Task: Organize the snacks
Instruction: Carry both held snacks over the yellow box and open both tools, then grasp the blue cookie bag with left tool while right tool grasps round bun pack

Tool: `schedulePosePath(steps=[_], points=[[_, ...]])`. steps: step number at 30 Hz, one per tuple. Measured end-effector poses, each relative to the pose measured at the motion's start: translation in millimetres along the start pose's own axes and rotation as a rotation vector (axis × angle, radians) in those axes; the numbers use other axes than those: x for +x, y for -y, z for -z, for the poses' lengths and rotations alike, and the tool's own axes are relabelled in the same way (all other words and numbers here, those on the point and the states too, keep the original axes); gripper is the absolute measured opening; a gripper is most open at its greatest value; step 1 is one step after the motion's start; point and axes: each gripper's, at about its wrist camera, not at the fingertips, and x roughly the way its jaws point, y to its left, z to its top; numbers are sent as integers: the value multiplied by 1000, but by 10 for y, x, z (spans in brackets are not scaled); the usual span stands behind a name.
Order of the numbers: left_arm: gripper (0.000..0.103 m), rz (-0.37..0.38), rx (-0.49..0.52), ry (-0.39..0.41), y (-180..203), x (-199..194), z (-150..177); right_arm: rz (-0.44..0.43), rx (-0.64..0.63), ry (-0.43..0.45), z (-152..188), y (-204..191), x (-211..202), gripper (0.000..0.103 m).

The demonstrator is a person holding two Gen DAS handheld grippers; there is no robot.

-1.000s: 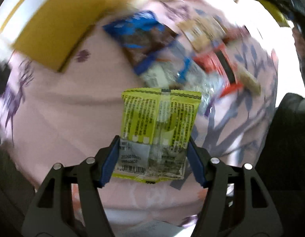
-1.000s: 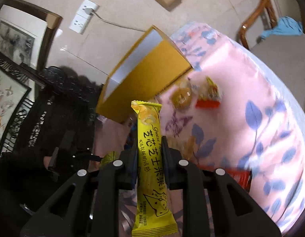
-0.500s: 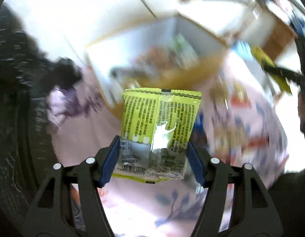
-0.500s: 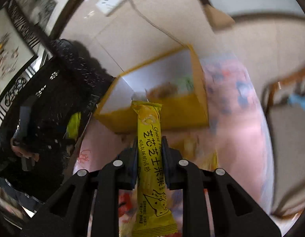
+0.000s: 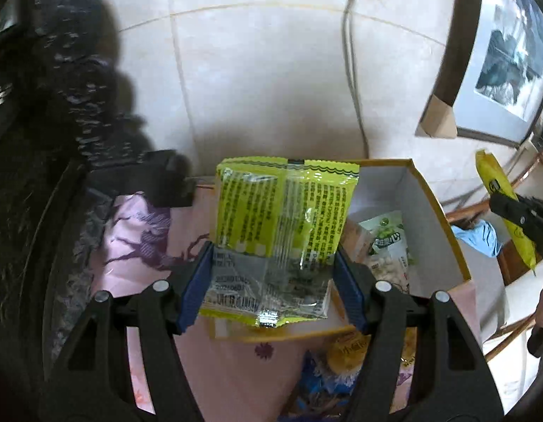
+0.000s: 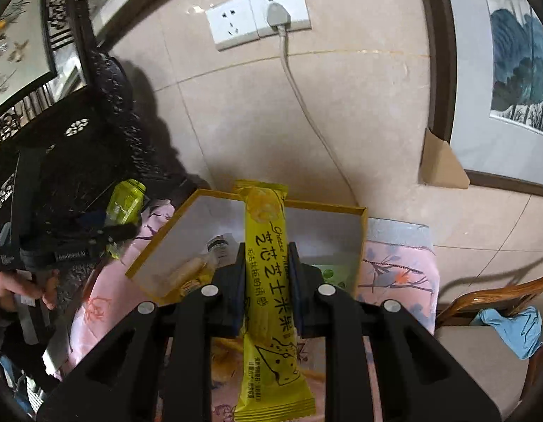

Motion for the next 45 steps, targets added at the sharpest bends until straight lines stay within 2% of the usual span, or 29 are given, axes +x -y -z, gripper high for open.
schedulePosePath(steps=[5, 6, 7, 8, 9, 10, 12, 14, 16, 18, 21, 24, 25, 27, 30, 31, 33, 36, 39, 42, 45], points=[[68, 39, -30, -19, -18, 234, -10, 53, -46, -39, -61, -3, 227, 21], [70, 29, -39, -13, -32, 265, -16, 57, -34, -45, -61, 18, 277, 27], [97, 12, -43, -4, -55, 289, -13, 66, -27, -48, -64, 42, 313, 38], [101, -42, -50, 17, -78, 302, -27, 91, -33, -56, -61, 51, 346, 77], [101, -68, -57, 24, -105, 301, -27, 143, -45, -70, -26, 54, 365, 99], [101, -70, -57, 26, -135, 279, -11, 179, -46, -68, 0, 57, 356, 102], [101, -70, -39, 27, -173, 233, 72, 190, -49, -68, 93, 66, 285, 102], [101, -73, 1, -2, -170, 184, 235, 184, -62, -122, 225, 53, 253, 102], [101, -69, 59, -46, -110, 118, 526, 212, -80, -199, 514, 21, 249, 102], [101, -79, 90, -33, -29, 14, 877, 218, -121, -271, 851, -41, 302, 102], [101, -63, 64, -85, 57, -3, 1340, 205, -157, -355, 1349, -119, 486, 102], [101, -43, 26, -169, 121, 76, 1650, 146, -92, -422, 1671, -89, 705, 102], [101, -34, 31, -186, 170, 93, 1737, 155, -79, -432, 1747, -68, 787, 102], [101, -37, 75, -214, 280, 161, 1871, 173, -72, -443, 1812, -40, 928, 102], [101, -116, 192, -213, 484, 236, 1994, 141, -6, -420, 1812, 24, 1048, 101], [101, -119, 227, -211, 541, 261, 2021, 139, 7, -404, 1805, 38, 1061, 99], [101, -96, 264, -227, 656, 334, 2056, 135, 52, -400, 1796, 61, 1062, 76], [101, -62, 272, -262, 785, 436, 2085, 161, 81, -435, 1796, 29, 995, 62], [101, -59, 313, -278, 912, 546, 2109, 150, 156, -463, 1835, 53, 908, 58], [101, -35, 338, -282, 999, 645, 2098, 153, 169, -462, 1889, 47, 814, 57], [101, -90, 402, -339, 1087, 808, 2215, 132, 230, -453, 1916, 80, 679, 52]])
